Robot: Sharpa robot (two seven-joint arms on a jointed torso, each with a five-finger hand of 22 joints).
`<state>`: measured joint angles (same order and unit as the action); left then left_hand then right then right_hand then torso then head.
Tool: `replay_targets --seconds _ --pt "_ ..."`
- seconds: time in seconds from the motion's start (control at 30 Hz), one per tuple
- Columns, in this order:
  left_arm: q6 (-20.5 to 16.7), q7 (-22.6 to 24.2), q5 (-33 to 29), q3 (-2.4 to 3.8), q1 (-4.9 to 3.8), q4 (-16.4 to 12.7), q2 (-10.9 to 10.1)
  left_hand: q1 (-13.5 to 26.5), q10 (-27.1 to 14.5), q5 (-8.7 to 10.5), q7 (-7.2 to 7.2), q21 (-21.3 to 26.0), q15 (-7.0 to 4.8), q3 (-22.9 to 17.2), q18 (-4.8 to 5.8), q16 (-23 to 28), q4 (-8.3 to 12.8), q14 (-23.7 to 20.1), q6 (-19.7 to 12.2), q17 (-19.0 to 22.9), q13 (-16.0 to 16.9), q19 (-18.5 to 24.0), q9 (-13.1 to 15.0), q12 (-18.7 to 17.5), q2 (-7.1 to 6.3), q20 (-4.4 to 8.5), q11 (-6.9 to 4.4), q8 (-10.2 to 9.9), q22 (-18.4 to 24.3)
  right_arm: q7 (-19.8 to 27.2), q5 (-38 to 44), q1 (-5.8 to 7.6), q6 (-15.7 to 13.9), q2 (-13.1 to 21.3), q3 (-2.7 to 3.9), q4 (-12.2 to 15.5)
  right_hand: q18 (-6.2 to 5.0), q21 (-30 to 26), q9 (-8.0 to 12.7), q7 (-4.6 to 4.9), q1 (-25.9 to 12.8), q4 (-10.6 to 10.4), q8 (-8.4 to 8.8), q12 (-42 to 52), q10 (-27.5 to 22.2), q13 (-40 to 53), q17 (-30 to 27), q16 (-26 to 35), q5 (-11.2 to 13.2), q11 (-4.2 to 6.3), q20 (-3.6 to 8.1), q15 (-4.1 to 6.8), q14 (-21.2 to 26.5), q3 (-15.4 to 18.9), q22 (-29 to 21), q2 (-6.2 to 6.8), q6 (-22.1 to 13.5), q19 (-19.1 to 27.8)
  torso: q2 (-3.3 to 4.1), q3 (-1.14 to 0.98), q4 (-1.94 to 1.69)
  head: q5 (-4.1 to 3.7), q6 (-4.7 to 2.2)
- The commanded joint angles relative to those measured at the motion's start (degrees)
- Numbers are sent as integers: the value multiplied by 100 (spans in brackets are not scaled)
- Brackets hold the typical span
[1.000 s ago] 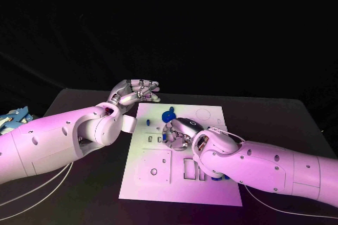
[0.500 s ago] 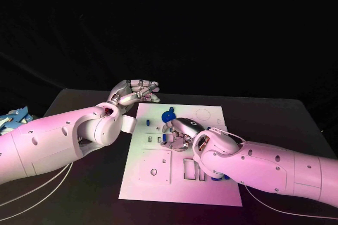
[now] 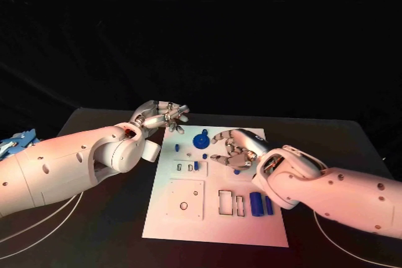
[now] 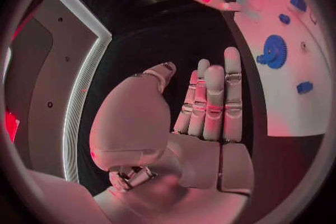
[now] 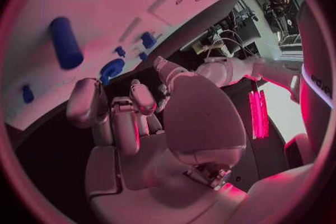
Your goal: Assemble the parts on the task board
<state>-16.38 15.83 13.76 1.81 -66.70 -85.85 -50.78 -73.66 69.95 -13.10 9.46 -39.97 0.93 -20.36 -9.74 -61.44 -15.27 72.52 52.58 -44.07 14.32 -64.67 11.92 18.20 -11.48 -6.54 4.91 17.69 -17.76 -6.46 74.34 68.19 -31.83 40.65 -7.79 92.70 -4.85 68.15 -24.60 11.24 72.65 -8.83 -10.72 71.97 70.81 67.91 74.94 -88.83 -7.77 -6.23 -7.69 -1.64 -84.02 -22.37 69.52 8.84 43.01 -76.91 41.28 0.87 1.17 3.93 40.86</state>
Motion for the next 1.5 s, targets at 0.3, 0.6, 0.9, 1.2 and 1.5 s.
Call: replay_targets --seconds 0.3,0.6,0.9,1.2,1.5 --pt "1664 -2528 2856 3 -96 230 233 677 -345 4 -340 -1376 -306 410 -73 -2207 -150 1354 -208 -3172 2422 -171 1016 3170 350 311 -330 1455 -837 1081 -3290 459 -76 910 44 14 -118 -133 12 -29 39 -73 -96 -61 -111 -67 990 73 -161 23 23 4 -462 -6 -103 -18 128 84 -217 -40 24 78 88" --pt "2689 -3614 3944 -33 -361 491 637 731 206 14 -482 -2027 -407 498 21 -2430 -150 1497 -281 -3629 4143 -319 1567 4752 432 388 -450 2104 -1640 1099 -3626 541 43 1096 48 -195 -129 -182 13 -33 21 -92 -110 -84 -139 -97 957 87 -171 26 26 7 -453 6 -145 -15 136 110 -294 -72 8 133 146" --pt "2975 -4196 4373 -175 -582 781 1091 944 213 48 -523 -2170 -432 619 40 -2471 -158 1519 -338 -3721 4284 -314 1870 4882 437 409 -481 2373 -1805 1045 -3640 551 61 1091 49 -300 -131 -194 14 -35 9 -106 -118 -83 -138 -97 947 91 -180 28 28 9 -450 14 -154 -14 139 115 -294 -81 21 164 171" --pt "3361 -4697 4627 -276 -714 1015 1399 1216 198 181 -547 -2260 -450 756 51 -2495 -166 1533 -418 -3774 4308 -308 2085 4911 489 426 -501 2508 -1903 986 -3585 552 51 1071 48 -337 -132 -199 14 -39 2 -116 -128 -81 -137 -96 944 94 -202 31 30 12 -449 21 -157 -13 145 115 -288 -79 9 162 216" --pt "3739 -4966 4681 -345 -763 1173 1570 1400 139 415 -540 -2294 -444 898 54 -2522 -165 1546 -493 -3837 4266 -283 2198 4876 492 422 -494 2536 -1937 954 -3558 552 36 1057 48 -362 -134 -216 18 -44 -8 -134 -143 -87 -146 -107 929 100 -250 36 35 17 -446 35 -168 -6 145 120 -281 -74 1 150 259"
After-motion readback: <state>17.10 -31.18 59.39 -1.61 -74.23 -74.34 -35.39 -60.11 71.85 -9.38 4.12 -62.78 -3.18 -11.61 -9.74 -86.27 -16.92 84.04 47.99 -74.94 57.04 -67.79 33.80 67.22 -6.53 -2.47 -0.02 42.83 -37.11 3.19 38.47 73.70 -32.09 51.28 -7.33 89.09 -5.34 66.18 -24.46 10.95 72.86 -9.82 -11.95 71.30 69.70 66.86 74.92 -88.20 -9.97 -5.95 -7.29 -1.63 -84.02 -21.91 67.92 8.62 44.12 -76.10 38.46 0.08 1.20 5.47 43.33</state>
